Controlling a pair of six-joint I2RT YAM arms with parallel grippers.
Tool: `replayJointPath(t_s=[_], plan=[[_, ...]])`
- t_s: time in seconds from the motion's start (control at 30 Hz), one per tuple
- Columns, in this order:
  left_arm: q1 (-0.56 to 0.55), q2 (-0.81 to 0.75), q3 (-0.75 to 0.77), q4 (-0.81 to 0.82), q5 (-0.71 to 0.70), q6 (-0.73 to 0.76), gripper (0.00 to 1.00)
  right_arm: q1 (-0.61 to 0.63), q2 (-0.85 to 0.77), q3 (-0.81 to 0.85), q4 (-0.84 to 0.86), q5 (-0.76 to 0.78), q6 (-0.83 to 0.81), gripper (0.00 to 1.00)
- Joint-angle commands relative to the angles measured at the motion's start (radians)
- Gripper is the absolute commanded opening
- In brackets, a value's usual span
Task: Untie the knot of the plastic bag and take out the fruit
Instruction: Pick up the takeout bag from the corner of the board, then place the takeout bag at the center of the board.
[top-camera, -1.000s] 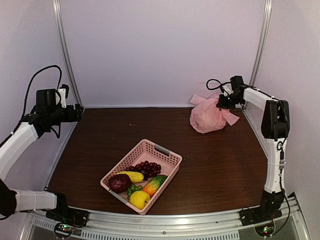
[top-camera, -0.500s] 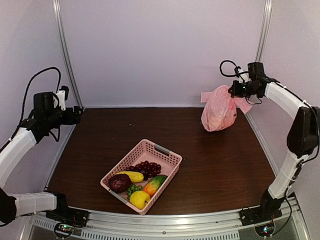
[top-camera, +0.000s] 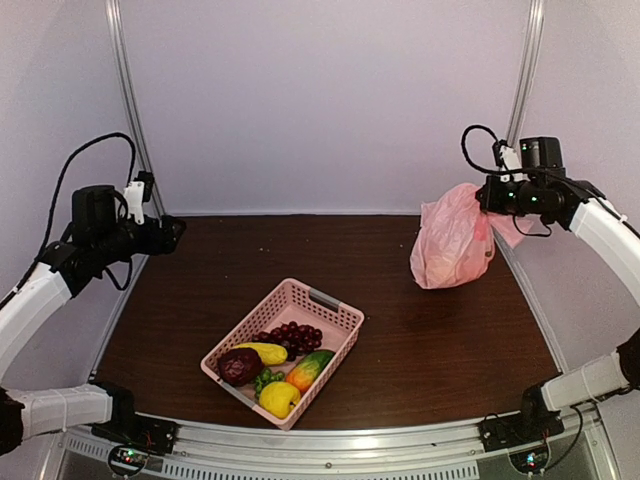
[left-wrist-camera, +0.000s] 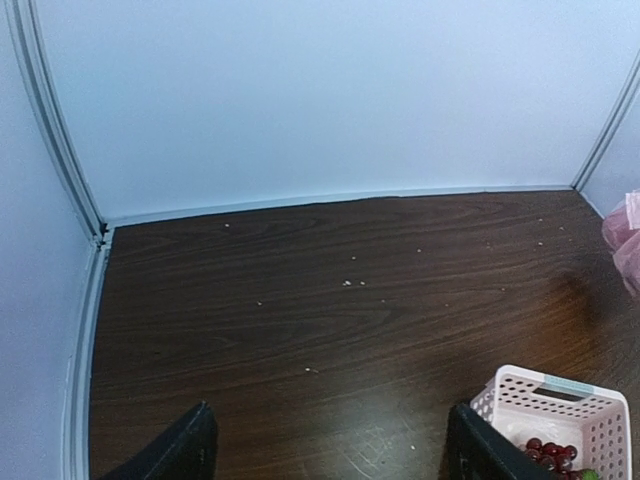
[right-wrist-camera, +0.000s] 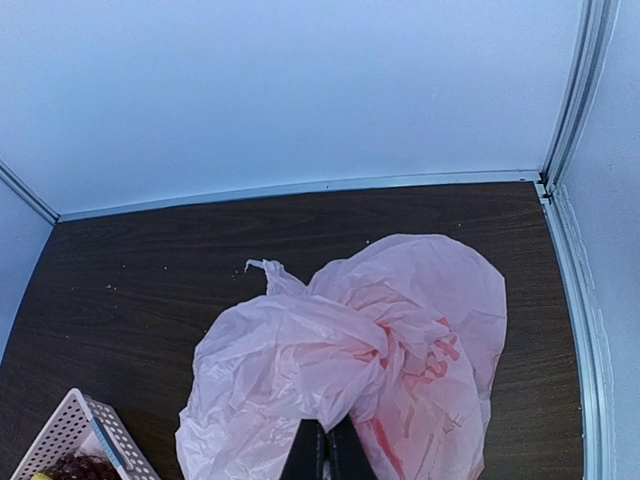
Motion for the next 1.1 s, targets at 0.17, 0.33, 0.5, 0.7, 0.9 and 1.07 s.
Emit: replayJointPath(t_s=[0.17,0.33,0.5,0.7,0.9,1.07], plan=[[-0.123,-0.085,-0.003,-0.023,0.035,-0.213,0.78,0.272,-0.065,-0.032,0.052,0.466,0.200,0.00],[-0.180,-0.085,0.009,-0.041,0.016,-0.244,0.78,0.401,0.019,-0.013,0.100,0.661,0.263,0.00],[-0.193,-0.087,0.013,-0.071,0.020,-0.258,0.78,0.482,0.092,0.013,0.142,0.796,0.362,0.00],[-0.195,-0.097,-0.001,-0.073,0.028,-0.261,0.78,0.602,0.206,0.034,0.196,0.902,0.472,0.00],[-0.197,-0.082,-0.013,-0.074,0.060,-0.247,0.78,0.708,0.311,0.041,0.268,1.059,0.531,0.00],[-0.198,-0.072,-0.011,-0.073,0.072,-0.244,0.78,0.748,0.399,0.100,0.263,1.023,0.545,0.00]])
